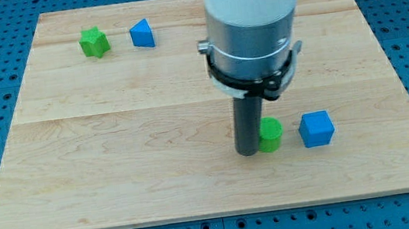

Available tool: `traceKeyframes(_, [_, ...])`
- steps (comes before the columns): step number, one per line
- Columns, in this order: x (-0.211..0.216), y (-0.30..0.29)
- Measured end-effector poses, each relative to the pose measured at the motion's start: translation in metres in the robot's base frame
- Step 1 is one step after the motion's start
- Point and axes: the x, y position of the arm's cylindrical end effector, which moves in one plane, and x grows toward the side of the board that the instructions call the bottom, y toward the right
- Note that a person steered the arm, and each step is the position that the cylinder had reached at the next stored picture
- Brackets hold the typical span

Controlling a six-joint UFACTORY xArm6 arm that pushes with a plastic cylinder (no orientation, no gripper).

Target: Push the green star towards the green circle

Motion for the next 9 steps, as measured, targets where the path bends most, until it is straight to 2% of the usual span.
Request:
traceKeyframes(2, [0.0,0.029])
traceKeyframes(3, [0.0,0.025])
traceKeyframes(4, [-0.001,-0.041])
traceKeyframes(5, [-0.044,-0.108])
traceKeyframes(7, [-0.16,-0.22])
traceKeyframes(8, [-0.192,-0.292])
traceKeyframes(9, [-0.24,-0.323])
